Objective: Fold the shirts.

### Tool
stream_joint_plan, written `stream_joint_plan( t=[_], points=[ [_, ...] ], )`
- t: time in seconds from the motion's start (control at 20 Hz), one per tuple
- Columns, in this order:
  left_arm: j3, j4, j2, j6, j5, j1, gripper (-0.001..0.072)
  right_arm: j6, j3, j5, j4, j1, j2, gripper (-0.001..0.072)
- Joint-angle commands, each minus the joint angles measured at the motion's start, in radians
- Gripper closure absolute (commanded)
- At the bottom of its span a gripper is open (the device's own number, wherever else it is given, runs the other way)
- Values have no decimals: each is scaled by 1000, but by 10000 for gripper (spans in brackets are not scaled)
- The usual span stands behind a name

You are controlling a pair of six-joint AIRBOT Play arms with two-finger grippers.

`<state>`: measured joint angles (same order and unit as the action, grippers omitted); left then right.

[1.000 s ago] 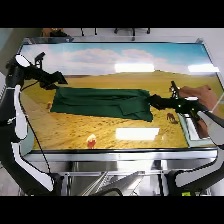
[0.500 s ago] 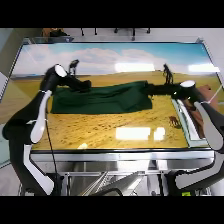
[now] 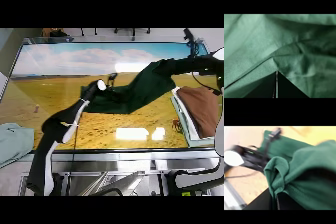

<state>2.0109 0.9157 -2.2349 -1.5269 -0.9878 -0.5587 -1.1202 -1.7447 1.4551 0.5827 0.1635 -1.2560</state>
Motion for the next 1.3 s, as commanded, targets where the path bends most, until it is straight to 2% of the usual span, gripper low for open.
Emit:
stream_joint_plan(
  t=[0.0, 0.15, 0.35, 0.5, 0.65, 0.7, 0.75, 0.8, 0.85, 0.9, 0.95, 1.15, 1.25],
  points=[
    [68, -78, -47, -4, -22, -77, 693, -65, -42, 101, 25, 13, 1, 693],
    [19, -79, 67, 27, -134, -24, 693, -85, -42, 100, 27, -25, -2, 693],
    [15, -78, 310, 85, -395, 174, 693, -104, -42, 15, 27, -188, -58, 693],
    [15, -78, 536, 87, -434, 374, 693, -103, -42, -163, 27, -396, -161, 693],
    [15, -78, 721, 88, -433, 552, 693, -100, -42, -445, 24, -604, -319, 683],
    [15, -79, 768, 88, -443, 603, 692, -75, -42, -563, 21, -673, -383, 504],
    [14, -78, 803, 95, -462, 640, 693, -51, -42, -657, -22, -730, -437, 269],
    [14, -78, 832, 119, -486, 672, 693, 19, -44, -704, -115, -766, -467, 210],
    [14, -77, 852, 135, -504, 696, 693, 137, -46, -714, -209, -783, -476, 212],
    [13, -78, 869, 141, -518, 716, 692, 210, -51, -679, -238, -782, -467, 211],
    [13, -78, 879, 154, -529, 729, 692, 218, -52, -620, -226, -760, -443, 211],
    [13, -77, 888, 167, -578, 750, 693, 78, -52, -341, -131, -551, -307, 211],
    [13, -77, 888, 169, -592, 750, 692, 8, -52, -245, -89, -420, -250, 210]
  ],
)
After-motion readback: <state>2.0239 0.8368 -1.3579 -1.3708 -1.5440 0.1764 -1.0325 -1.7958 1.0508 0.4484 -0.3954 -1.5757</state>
